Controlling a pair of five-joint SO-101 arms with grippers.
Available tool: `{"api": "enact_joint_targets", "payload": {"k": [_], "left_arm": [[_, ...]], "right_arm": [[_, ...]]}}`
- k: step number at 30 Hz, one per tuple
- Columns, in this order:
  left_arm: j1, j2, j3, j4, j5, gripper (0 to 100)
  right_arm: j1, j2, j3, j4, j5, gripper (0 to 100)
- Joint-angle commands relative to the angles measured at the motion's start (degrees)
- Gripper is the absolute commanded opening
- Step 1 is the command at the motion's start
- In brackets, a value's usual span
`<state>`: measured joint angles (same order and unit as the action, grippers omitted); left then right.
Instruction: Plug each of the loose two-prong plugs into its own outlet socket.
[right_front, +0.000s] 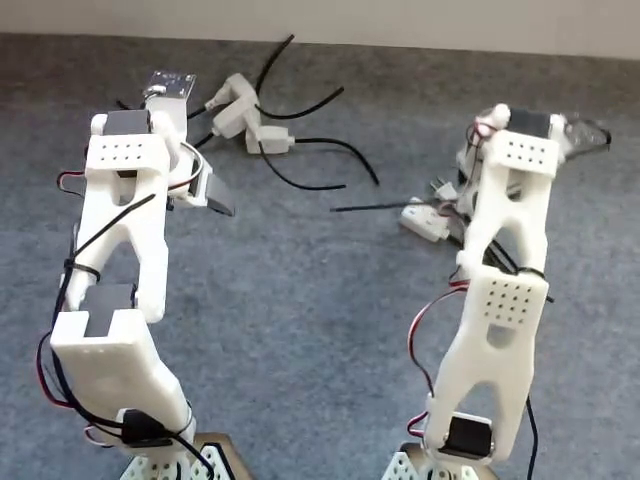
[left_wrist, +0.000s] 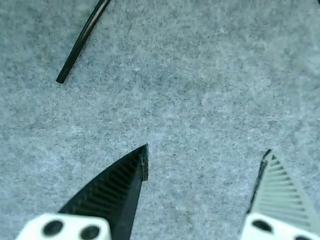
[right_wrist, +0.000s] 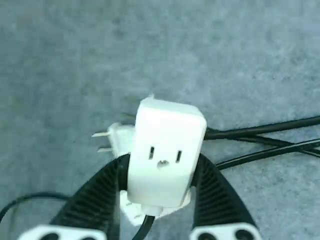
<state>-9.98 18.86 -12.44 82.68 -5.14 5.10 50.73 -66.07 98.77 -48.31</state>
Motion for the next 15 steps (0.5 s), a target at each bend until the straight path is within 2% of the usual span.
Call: {"api": "enact_joint_targets", "payload": {"k": [1,5,10,15], "left_arm": [[0.92,-3.03,-0.13,-0.18,0.18,34],[0.57,-3.12,-0.13,0.09,0.18,34],[0.04,-3.74,-0.13,4.92,0.18,34],[-9.63,-3.82,-0.22,7.91,0.18,34]], "right_arm": [[-5.85,-13.05,-2.68,2.15,8.53,3.6],[-14.29,-22.81,-2.68,2.15,17.49,3.7],[-27.21,-31.6,-1.19,2.33,26.02,3.7],[-40.66,-35.47,10.42,2.33,27.16,3.7]]}}
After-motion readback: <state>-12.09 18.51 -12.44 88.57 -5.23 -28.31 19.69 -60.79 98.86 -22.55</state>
